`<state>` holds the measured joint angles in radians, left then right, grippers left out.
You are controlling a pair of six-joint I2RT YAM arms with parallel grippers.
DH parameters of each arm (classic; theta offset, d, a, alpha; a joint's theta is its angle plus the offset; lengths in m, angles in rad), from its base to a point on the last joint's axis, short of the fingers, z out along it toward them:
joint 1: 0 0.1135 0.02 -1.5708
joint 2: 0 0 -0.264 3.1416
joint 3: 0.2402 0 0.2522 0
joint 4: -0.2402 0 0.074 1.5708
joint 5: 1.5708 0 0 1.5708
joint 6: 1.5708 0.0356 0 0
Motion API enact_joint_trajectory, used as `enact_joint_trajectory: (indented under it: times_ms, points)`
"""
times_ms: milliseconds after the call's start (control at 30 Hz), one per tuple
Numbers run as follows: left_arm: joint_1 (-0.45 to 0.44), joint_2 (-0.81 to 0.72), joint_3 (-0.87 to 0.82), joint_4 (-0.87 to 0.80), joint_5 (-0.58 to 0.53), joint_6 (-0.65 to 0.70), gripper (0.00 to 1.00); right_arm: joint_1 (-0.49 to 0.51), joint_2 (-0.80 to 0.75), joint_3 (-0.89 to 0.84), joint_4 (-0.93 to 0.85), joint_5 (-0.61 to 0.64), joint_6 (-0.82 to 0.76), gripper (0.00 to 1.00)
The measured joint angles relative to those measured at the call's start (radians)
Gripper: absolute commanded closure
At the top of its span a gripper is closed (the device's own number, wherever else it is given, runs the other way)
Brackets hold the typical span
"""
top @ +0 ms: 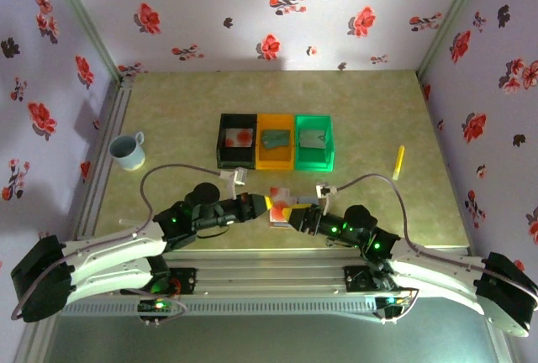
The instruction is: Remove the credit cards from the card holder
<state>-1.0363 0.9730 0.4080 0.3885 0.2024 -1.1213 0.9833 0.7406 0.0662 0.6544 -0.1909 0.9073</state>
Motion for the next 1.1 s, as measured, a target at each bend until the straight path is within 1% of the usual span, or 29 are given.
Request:
enact_joint_trajectory:
  times_ms: [267,700,833,867,900,933,1033,1100]
  points:
    - [-0.021,0.009,-0.01,0.024,-0.017,-0.006,1.0,0.017,0.0,0.0,0.035,-0.003,0.0,0.65]
    - [-0.025,0.01,-0.018,0.044,-0.03,-0.007,1.0,0.026,0.0,0.0,0.037,0.0,-0.003,0.82]
    - [-0.025,0.01,-0.018,0.043,-0.039,-0.007,1.0,0.026,-0.002,0.0,0.037,0.003,-0.003,0.9]
    - [-0.025,0.01,-0.019,0.041,-0.042,-0.007,0.98,0.026,-0.004,0.0,0.038,0.004,-0.003,0.96]
    - [-0.025,0.01,-0.019,0.038,-0.046,-0.007,0.93,0.027,-0.006,0.0,0.039,0.004,-0.002,1.0]
    - [-0.025,0.01,-0.02,0.036,-0.049,-0.006,0.85,0.029,-0.011,0.0,0.04,0.004,0.0,1.0]
    - [-0.025,0.007,-0.02,0.017,-0.054,-0.009,0.74,0.037,-0.022,0.0,0.032,0.004,-0.01,1.0]
    - [-0.022,-0.01,-0.02,-0.016,-0.053,-0.004,0.63,0.037,-0.026,0.0,0.01,0.004,-0.011,1.0]
